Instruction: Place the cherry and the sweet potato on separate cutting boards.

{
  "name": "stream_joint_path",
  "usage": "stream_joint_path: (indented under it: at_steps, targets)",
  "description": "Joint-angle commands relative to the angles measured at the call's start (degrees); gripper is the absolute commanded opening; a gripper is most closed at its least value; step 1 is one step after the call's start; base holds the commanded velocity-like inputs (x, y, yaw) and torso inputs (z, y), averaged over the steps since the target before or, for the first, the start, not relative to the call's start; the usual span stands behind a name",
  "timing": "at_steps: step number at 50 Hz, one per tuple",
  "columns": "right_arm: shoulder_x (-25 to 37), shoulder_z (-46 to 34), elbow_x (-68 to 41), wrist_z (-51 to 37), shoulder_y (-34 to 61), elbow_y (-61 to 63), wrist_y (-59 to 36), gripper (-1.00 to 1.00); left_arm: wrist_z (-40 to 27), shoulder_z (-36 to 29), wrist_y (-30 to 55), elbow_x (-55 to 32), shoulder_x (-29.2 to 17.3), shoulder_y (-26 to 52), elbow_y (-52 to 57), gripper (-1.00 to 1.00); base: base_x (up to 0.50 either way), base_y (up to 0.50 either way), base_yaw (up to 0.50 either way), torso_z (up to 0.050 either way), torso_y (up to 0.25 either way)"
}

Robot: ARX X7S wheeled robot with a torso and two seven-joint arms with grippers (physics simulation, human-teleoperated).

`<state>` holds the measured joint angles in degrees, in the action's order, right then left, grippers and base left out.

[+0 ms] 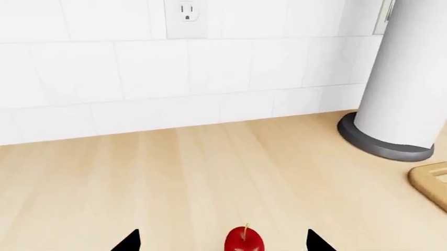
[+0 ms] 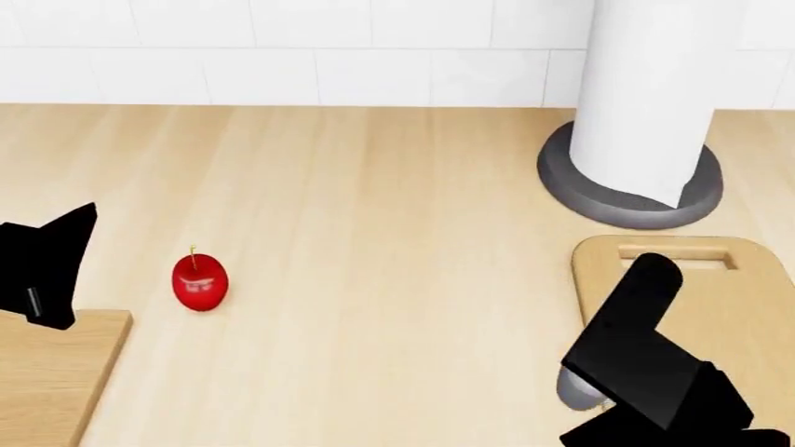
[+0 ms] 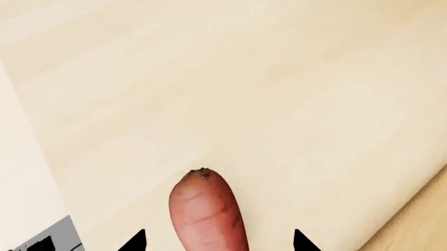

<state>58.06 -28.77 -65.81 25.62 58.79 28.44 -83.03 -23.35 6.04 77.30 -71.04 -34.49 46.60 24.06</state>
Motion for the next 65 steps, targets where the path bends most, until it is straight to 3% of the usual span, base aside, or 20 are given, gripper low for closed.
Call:
stream_joint_path:
  at_steps: [1,20,21,35,49,57,65]
  targets:
    - [-1.88,-5.66,4.53,2.24,-0.62,-2.04,2.56,1.00,-0.53,-0.29,-0.33,-0.57,-0.19,-0.12,0.01,1.00,0.00,0.00,0.00,0.000,0.000]
    - [-3.67,-11.03,8.68,3.90,-2.15,-4.84,5.60,1.00,-0.37,-0.82,-1.68,-0.61,-0.69,-1.21,-0.30,1.00,0.00,0.00,0.00,0.000,0.000]
    - [-3.82,-10.90,8.48,3.88,-1.84,-4.78,5.45,-1.00,-0.24,-0.95,-1.69,-0.57,-0.82,-1.03,-0.41,1.00,0.00,0.00,0.00,0.000,0.000]
    - [-5.02,-3.93,-0.19,-0.32,0.71,-2.24,2.47,-1.00,0.13,-1.57,-2.53,-0.57,-1.21,-1.17,-0.62,1.00,0.00,0.00,0.00,0.000,0.000]
    - [-4.60,7.19,-8.76,-16.97,4.08,-8.74,-2.49,-1.00,0.47,-3.22,-3.46,0.03,-0.55,-0.07,-1.41,1.00,0.00,0.00,0.00,0.000,0.000]
    - [-3.97,13.08,-12.15,-29.35,0.32,-15.59,-2.11,-1.00,0.77,-4.03,-3.66,0.32,-0.62,0.47,-1.82,1.00,0.00,0.00,0.00,0.000,0.000]
    - [-1.09,13.77,-8.93,-30.76,-3.24,-19.74,1.36,-1.00,0.89,-4.40,-3.90,0.31,-1.02,0.25,-1.60,1.00,0.00,0.00,0.00,0.000,0.000]
